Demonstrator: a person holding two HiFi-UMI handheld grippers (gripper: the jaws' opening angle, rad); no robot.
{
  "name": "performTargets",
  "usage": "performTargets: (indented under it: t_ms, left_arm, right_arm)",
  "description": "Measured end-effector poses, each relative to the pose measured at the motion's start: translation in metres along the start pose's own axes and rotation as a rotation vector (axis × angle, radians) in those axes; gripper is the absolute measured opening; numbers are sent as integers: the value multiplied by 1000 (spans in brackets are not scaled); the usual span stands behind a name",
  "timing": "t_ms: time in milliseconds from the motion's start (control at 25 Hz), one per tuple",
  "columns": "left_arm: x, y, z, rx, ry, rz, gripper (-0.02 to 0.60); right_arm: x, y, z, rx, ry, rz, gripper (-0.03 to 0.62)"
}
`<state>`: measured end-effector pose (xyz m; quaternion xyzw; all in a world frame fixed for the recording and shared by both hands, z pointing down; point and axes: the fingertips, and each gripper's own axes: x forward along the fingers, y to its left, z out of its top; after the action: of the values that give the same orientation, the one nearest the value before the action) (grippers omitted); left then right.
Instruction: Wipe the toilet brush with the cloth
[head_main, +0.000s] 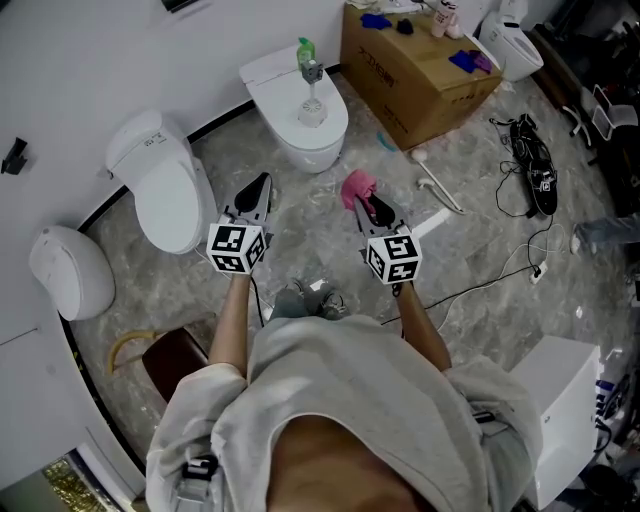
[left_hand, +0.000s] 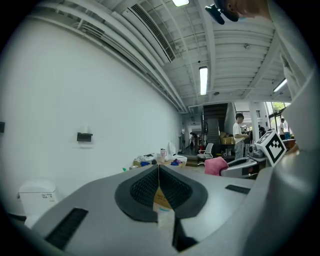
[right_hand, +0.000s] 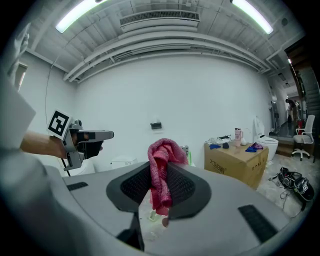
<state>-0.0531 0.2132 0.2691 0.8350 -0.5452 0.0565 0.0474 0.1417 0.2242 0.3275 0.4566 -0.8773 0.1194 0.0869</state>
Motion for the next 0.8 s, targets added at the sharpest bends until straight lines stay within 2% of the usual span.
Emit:
performTargets:
  t_ms: [200, 400, 600, 800]
  left_arm:
    - [8, 11, -10, -23, 11, 5, 21]
    - [33, 41, -20, -44, 15, -4, 21]
    - [90, 82, -21, -58, 5, -57, 21]
    - [148, 127, -2, -55, -12, -116, 21]
  right_arm:
    - [14, -2, -4, -2, 21, 0, 101]
    - [49, -7, 0, -2, 30, -13, 101]
    - [104, -15, 12, -3, 32, -48, 101]
    - [161, -24, 38, 9, 29, -94, 101]
